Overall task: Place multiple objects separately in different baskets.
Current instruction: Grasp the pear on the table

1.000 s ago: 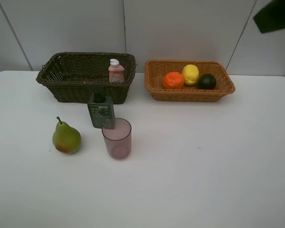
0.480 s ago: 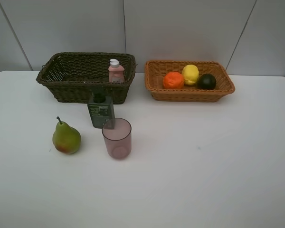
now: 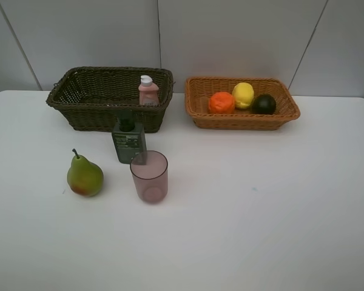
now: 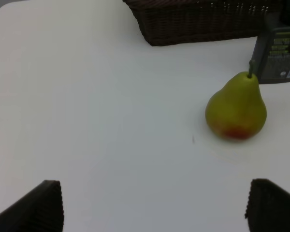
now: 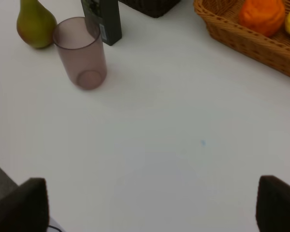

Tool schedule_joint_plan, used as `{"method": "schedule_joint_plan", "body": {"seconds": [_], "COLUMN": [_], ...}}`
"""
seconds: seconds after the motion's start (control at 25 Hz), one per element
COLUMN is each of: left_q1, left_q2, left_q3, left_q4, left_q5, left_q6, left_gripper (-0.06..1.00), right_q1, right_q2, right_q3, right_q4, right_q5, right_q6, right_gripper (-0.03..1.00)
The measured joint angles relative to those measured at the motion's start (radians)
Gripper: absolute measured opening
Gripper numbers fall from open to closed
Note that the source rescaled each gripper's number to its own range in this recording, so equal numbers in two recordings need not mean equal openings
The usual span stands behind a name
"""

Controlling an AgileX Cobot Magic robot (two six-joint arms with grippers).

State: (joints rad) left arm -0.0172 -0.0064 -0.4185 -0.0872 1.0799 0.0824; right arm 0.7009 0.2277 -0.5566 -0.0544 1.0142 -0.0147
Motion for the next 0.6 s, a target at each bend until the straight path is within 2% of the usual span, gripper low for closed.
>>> {"method": "schedule_joint_plan", "body": {"seconds": [0.6], "left_q1": [0.0], "left_q2": [0.0], "left_q3": [0.0], "left_q4": [0.0], "left_q5": [0.0], "left_q6": [0.0], "left_gripper": [1.0], "right_q1": [0.0], "right_q2": [-0.164], "right_q3": [0.04], "right_q4": [-0.036], "right_q5": [0.02], "right_q6": [0.0], "right_gripper": [0.88]}}
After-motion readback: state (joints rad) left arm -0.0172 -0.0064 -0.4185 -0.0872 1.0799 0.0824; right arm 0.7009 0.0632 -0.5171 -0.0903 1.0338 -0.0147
